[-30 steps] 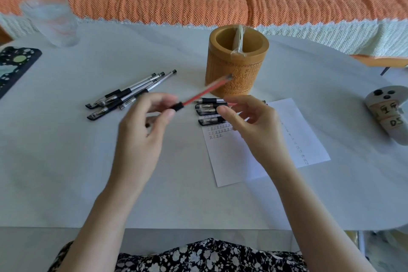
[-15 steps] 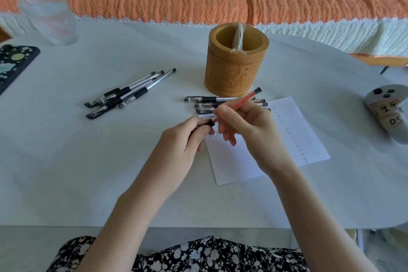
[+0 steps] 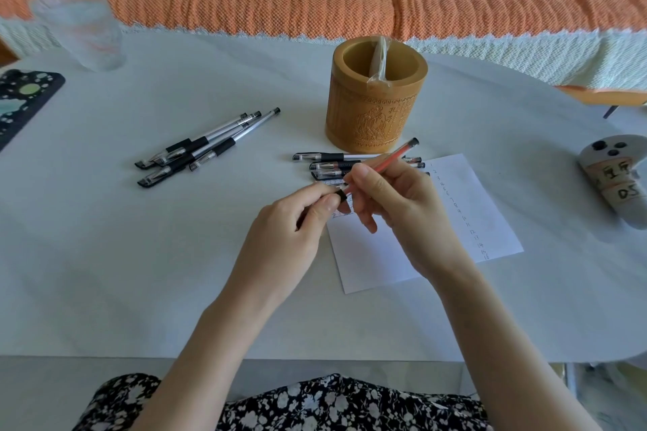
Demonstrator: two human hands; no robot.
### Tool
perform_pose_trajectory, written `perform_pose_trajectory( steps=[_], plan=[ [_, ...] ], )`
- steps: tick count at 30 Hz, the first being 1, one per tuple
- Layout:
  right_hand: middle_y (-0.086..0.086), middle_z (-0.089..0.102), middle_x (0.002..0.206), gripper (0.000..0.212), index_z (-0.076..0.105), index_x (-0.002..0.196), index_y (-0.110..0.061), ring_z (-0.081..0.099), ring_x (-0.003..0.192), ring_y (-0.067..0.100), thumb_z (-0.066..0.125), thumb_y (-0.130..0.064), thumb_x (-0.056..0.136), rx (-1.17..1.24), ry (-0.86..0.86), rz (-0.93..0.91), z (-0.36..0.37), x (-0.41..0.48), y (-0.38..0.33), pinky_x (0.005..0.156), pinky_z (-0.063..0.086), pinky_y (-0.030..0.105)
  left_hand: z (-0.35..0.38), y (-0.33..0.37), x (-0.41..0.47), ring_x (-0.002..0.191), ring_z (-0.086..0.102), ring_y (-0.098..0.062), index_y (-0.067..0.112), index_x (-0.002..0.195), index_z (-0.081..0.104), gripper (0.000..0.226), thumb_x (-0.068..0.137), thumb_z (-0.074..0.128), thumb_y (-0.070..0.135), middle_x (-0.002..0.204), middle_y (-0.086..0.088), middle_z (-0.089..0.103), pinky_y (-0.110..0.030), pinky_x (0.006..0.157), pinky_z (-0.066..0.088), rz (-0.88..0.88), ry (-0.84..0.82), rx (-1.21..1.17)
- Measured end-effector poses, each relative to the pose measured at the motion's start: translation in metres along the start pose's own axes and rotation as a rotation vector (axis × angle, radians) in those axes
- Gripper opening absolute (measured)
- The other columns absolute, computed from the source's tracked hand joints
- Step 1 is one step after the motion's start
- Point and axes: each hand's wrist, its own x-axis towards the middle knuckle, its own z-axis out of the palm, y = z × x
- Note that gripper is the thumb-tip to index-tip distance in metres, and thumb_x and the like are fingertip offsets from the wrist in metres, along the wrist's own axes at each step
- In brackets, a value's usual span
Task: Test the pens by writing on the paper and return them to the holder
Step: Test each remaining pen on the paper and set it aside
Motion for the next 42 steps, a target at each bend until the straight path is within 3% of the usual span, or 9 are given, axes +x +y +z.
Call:
perform_pose_trajectory(
  steps=[3,8,10,13,17,20,24,32,42],
  plan=[
    [0.0,0.059,0.058,0.022,0.059,0.085,-0.003,0.049,0.05,0.017,0.053,-0.024,0.085,0.021,-0.017,-0.014,-0.002,0.0,-0.002,0.045,0.039,0.022,-0.002,0.001,0.001,0.049,0.027,-0.014,0.03,0.087,0.066,0.025,0.088,0.046,0.045,0.047,0.004,0.033,-0.024,0.047,0.02,-0.011,-0.014,-0.067],
    [0.003,0.053,0.053,0.015,0.06,0.071,-0.011,0.043,0.044,0.015,0.069,-0.022,0.076,0.007,-0.047,0.036,-0.004,-0.001,-0.001,0.04,0.033,0.023,0.001,-0.001,-0.002,0.058,0.037,-0.031,0.03,0.084,0.062,0.026,0.088,0.046,0.051,0.059,-0.012,0.045,-0.03,0.054,0.026,-0.018,-0.052,-0.063],
    [0.0,0.047,0.048,0.023,0.052,0.067,-0.012,0.036,0.04,0.012,0.073,-0.013,0.076,0.016,-0.074,0.078,-0.004,0.001,0.001,0.039,0.028,0.022,0.002,-0.001,-0.003,0.053,0.034,-0.024,0.031,0.09,0.063,0.029,0.088,0.049,0.055,0.06,-0.014,0.051,-0.03,0.053,0.026,-0.021,-0.069,-0.056],
    [-0.004,0.039,0.044,0.022,0.047,0.076,-0.011,0.03,0.035,0.011,0.062,0.002,0.084,0.101,0.035,0.101,-0.009,0.004,0.003,0.037,0.026,0.019,0.001,-0.003,-0.003,0.046,0.032,-0.011,0.03,0.091,0.062,0.034,0.079,0.05,0.06,0.048,0.003,0.036,-0.024,0.049,0.023,-0.052,-0.062,-0.005],
    [0.005,0.055,0.051,0.018,0.062,0.1,-0.005,0.053,0.042,0.018,0.046,-0.001,0.091,0.041,0.201,0.056,-0.02,0.005,0.001,0.04,0.031,0.023,-0.001,-0.006,-0.005,0.046,0.041,-0.005,0.035,0.089,0.06,0.026,0.072,0.066,0.053,0.047,0.007,0.034,-0.021,0.05,0.029,-0.091,-0.055,0.176],
    [0.016,0.065,0.064,0.022,0.069,0.085,-0.003,0.062,0.052,0.019,0.05,-0.013,0.092,-0.057,0.258,0.065,-0.018,0.006,0.004,0.041,0.029,0.023,0.0,-0.008,-0.005,0.046,0.043,0.0,0.036,0.086,0.059,0.024,0.07,0.072,0.048,0.049,0.008,0.036,-0.023,0.053,0.03,-0.109,-0.084,0.255],
    [0.007,0.054,0.048,0.039,0.051,0.053,-0.014,0.045,0.044,0.008,0.074,-0.032,0.079,-0.279,0.403,0.053,-0.01,0.007,0.012,0.049,0.033,0.018,0.002,-0.009,-0.005,0.048,0.046,0.005,0.042,0.087,0.06,0.025,0.068,0.073,0.05,0.055,0.011,0.043,-0.018,0.056,0.034,-0.142,-0.108,0.312],
    [0.0,0.04,0.049,0.04,0.046,0.057,0.003,0.034,0.049,0.006,0.068,-0.019,0.081,-0.487,0.524,-0.046,-0.003,0.01,0.025,0.048,0.03,0.019,0.003,-0.009,-0.007,0.052,0.047,0.009,0.042,0.09,0.059,0.026,0.069,0.072,0.052,0.058,0.011,0.045,-0.014,0.057,0.034,-0.134,-0.109,0.353],
    [0.009,0.038,0.054,0.029,0.04,0.056,-0.004,0.028,0.05,0.007,0.059,-0.008,0.078,-0.497,0.542,-0.056,0.0,0.009,0.03,0.045,0.024,0.019,0.003,-0.005,-0.007,0.063,0.051,0.01,0.041,0.093,0.059,0.028,0.07,0.071,0.053,0.064,0.014,0.049,-0.007,0.059,0.032,-0.152,-0.118,0.385]
  ],
)
